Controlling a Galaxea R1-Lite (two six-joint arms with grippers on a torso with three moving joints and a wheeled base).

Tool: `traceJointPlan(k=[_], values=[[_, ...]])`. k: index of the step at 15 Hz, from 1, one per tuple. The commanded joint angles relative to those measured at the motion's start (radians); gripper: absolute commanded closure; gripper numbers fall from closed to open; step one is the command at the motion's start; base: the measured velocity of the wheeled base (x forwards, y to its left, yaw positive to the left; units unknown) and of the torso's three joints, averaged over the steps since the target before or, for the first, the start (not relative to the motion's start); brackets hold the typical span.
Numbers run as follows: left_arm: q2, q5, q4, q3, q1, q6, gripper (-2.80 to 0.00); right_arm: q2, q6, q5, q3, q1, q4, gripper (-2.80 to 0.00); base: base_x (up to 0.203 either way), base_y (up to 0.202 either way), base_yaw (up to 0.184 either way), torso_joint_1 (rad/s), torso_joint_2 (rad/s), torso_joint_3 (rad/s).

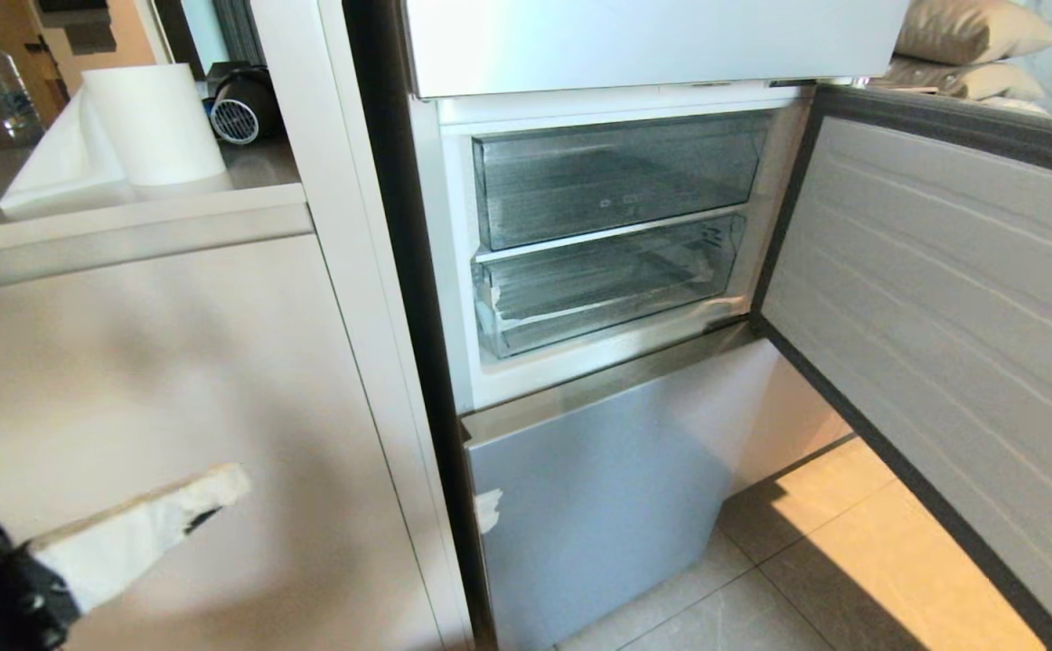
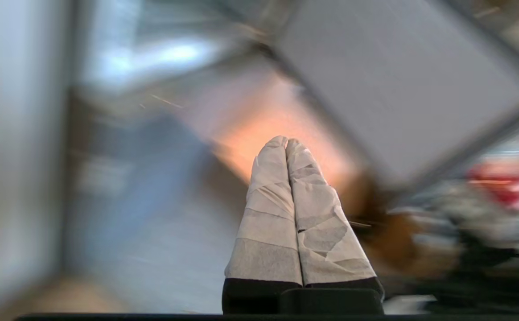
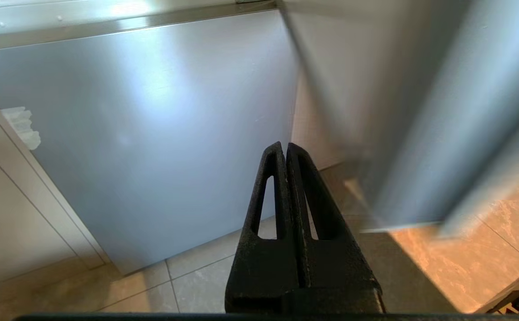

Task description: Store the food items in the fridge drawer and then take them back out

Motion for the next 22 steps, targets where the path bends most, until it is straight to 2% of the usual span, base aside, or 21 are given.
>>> traceJointPlan(k=[1,4,8,10,11,13,16,17,19,20,22], values=[[-0.192,0.037,0.120,0.003,0.085,0.170,0.00,0.001,0.000,0.000,0.000,0.000,-0.001,0.00,0.000,0.000,0.000,0.000,0.00,0.000],[-0.277,0.049,0.184,0.012,0.255,0.273,0.00,0.001,0.000,0.000,0.000,0.000,-0.001,0.00,0.000,0.000,0.000,0.000,0.00,0.000],[-0.330,0.051,0.230,0.027,0.587,0.350,0.00,0.001,0.000,0.000,0.000,0.000,-0.001,0.00,0.000,0.000,0.000,0.000,0.00,0.000],[-0.363,0.050,0.259,0.075,0.715,0.397,0.00,0.001,-0.001,0.000,0.000,0.000,-0.001,0.00,0.000,0.000,0.000,0.000,0.00,0.000],[-0.390,0.050,0.267,0.122,0.751,0.427,0.00,0.001,-0.001,0.000,0.000,0.000,-0.001,0.00,0.000,0.000,0.000,0.000,0.00,0.000],[-0.432,0.050,0.271,0.217,0.794,0.464,0.00,0.001,0.000,0.000,0.000,0.000,-0.001,0.00,0.000,0.000,0.000,0.000,0.00,0.000],[-0.520,0.038,0.291,0.400,0.813,0.489,0.00,0.001,-0.001,0.000,0.000,0.000,-0.001,0.00,0.000,0.000,0.000,0.000,0.00,0.000],[-0.572,0.000,0.303,0.448,0.812,0.496,0.00,0.001,-0.001,0.000,0.000,0.000,-0.001,0.00,0.000,0.000,0.000,0.000,0.00,0.000],[-0.716,-0.134,0.343,0.465,0.809,0.501,0.00,0.001,0.000,0.000,0.000,0.000,-0.001,0.00,0.000,0.000,0.000,0.000,0.00,0.000],[-0.797,-0.183,0.375,0.466,0.807,0.514,0.00,0.001,0.000,0.000,0.000,0.000,-0.001,0.00,0.000,0.000,0.000,0.000,0.00,0.000],[-0.855,-0.262,0.405,0.479,0.803,0.541,0.00,0.001,-0.013,-0.002,0.000,0.000,0.000,0.00,0.000,0.000,0.000,0.000,0.00,0.000]])
